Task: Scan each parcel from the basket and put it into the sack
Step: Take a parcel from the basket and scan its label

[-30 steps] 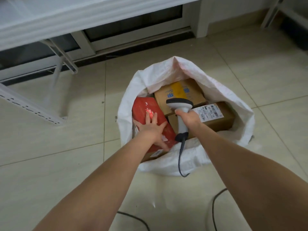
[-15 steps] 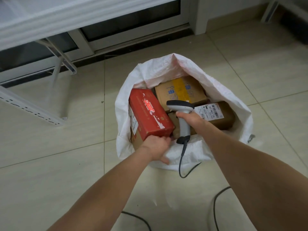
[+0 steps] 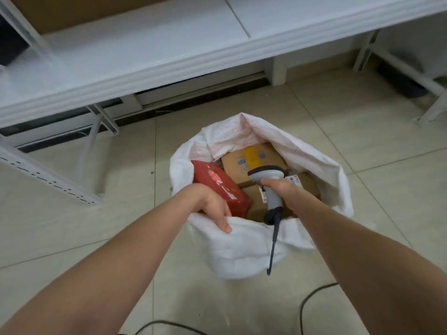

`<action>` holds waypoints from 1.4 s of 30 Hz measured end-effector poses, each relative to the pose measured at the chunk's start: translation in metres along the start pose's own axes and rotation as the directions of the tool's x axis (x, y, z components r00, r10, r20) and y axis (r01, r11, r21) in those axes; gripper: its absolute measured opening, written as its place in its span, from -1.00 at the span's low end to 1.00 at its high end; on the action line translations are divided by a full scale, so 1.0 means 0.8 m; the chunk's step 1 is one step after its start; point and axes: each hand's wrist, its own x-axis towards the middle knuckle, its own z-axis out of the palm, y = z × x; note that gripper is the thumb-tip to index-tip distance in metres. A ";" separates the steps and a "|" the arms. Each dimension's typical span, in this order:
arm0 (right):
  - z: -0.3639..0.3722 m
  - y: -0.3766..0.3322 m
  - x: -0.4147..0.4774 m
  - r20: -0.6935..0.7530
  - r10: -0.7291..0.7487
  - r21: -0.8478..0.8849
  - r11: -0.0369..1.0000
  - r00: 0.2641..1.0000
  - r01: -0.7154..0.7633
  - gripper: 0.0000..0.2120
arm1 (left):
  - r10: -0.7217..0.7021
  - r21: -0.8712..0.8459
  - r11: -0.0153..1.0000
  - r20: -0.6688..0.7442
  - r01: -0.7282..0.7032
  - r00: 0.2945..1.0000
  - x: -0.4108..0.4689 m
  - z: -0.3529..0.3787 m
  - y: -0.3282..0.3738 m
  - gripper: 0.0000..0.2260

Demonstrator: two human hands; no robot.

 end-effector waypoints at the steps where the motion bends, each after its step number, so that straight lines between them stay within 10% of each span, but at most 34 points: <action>1: -0.007 -0.004 -0.004 -0.015 -0.009 -0.017 1.000 1.000 0.008 -0.31 | 0.034 -0.096 0.995 0.019 -0.032 0.999 -0.004 -0.004 0.004 -0.79; 4: -0.021 -0.008 -0.019 -0.035 -0.023 -0.026 0.999 0.999 0.022 -0.35 | 0.067 -0.148 0.987 0.015 -0.064 0.998 -0.009 -0.010 0.009 -0.88; 8: -0.022 -0.001 -0.027 0.009 -0.040 -0.032 0.999 0.999 0.040 -0.41 | 0.090 -0.200 0.964 -0.378 -0.176 0.922 0.031 0.001 -0.001 -0.66; 12: -0.009 0.010 -0.019 0.055 -0.038 0.006 0.999 0.998 0.038 -0.54 | -0.033 0.383 0.898 -0.436 0.218 0.900 0.081 0.031 -0.011 -0.18; 17: 0.010 0.043 -0.005 0.046 -0.016 -0.086 0.996 0.999 0.020 -0.44 | -0.176 0.449 0.793 -0.477 0.412 0.861 0.118 0.041 -0.015 0.07; 26: 0.012 0.046 0.004 0.051 -0.032 -0.030 0.999 0.998 0.033 -0.51 | -0.178 0.265 0.894 -0.530 0.361 0.829 0.134 0.018 -0.037 -0.12; 32: -0.013 0.022 -0.039 0.006 0.002 0.127 0.992 1.000 -0.003 -0.52 | -0.048 0.064 0.987 -0.761 0.149 0.647 0.072 -0.025 0.002 -0.65; 36: -0.052 -0.018 -0.111 0.015 0.019 0.218 0.976 1.000 -0.022 -0.75 | -0.040 0.082 0.984 -0.761 0.157 0.647 -0.006 -0.044 0.038 -0.87; 42: -0.120 -0.072 -0.227 -0.004 0.057 0.314 0.948 0.998 -0.052 -0.77 | -0.006 0.148 0.971 -0.766 0.186 0.643 -0.138 -0.052 0.118 -0.71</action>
